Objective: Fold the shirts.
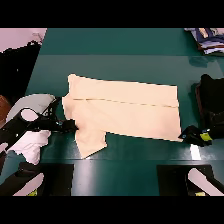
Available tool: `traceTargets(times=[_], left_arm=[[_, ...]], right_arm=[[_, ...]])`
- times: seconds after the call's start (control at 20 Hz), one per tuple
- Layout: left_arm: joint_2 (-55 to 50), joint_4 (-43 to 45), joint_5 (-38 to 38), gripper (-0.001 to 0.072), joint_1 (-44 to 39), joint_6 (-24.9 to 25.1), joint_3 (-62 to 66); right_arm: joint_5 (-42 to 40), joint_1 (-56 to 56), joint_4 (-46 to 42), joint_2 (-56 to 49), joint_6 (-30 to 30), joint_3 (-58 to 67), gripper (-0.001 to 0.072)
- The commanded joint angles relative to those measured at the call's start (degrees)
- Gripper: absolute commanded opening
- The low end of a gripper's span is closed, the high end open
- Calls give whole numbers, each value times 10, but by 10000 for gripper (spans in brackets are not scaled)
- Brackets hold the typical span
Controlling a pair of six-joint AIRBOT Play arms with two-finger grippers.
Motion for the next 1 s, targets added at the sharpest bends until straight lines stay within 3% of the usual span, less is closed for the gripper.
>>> traceTargets(times=[0.0,0.1,0.2,0.3,0.55,0.75,0.95], left_arm=[[0,-2,-2,30,0,7,0],[0,-2,-11,30,0,7,0],[2,7,-29,28,0,7,3],[29,32,-47,27,0,2,3],[150,133,-161,27,-32,-82,-11],[238,108,-233,28,-127,-195,-28],[248,114,-178,28,-146,-215,60]], right_arm=[[-37,21,30,0,0,-31,457],[-43,30,30,0,0,-31,410],[-44,30,29,0,-2,-31,161],[-36,30,29,0,-25,-31,22],[13,30,7,23,-36,-31,20],[52,30,-53,125,-21,-31,19],[68,30,-29,176,7,25,18]])
